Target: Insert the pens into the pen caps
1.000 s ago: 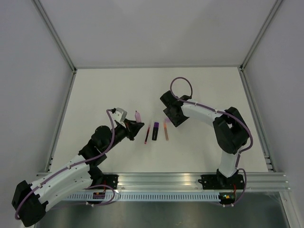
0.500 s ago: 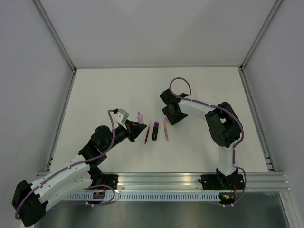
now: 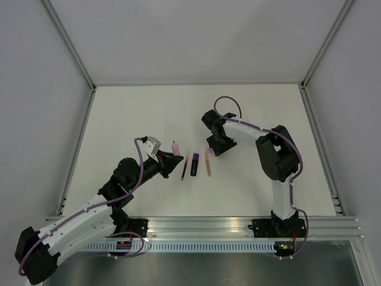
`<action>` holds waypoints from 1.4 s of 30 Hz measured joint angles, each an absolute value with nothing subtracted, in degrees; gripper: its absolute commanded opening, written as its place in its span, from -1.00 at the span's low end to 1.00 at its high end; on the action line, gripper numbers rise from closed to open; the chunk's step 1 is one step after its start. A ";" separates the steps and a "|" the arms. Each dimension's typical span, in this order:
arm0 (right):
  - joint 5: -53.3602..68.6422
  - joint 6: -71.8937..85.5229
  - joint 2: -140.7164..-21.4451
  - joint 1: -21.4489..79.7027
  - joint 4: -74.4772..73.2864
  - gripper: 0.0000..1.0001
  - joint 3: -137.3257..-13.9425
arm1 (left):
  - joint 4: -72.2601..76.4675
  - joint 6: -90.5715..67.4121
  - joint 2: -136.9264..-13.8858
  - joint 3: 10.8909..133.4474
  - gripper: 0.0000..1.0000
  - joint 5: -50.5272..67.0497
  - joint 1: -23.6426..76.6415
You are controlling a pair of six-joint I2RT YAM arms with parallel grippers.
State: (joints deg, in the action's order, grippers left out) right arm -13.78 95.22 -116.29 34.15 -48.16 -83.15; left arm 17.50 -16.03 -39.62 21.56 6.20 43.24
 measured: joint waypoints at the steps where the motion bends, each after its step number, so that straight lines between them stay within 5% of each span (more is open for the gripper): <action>1: -13.87 95.20 -116.60 33.93 -49.01 0.09 -83.64 | 17.50 -16.01 -39.62 21.56 -0.95 6.20 43.24; 22: -10.72 94.78 -120.53 33.36 -53.45 0.03 -89.41 | 17.47 -16.01 -38.72 21.56 -0.95 6.35 43.24; 28: -10.15 94.65 -120.62 33.17 -54.02 -0.24 -89.41 | 17.47 -15.99 -38.37 21.56 -0.95 6.39 43.24; 37: -9.65 85.19 -119.52 32.75 -49.23 -1.00 -87.09 | 17.47 -15.99 -38.22 21.56 -0.95 6.39 43.24; 42: -9.69 74.76 -117.54 32.75 -43.66 -1.00 -83.79 | 17.50 -15.99 -38.37 21.56 -0.95 6.63 43.24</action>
State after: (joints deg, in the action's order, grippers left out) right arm -9.69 74.76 -117.54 32.75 -43.66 -83.79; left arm 17.50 -15.99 -38.37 21.56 6.63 43.24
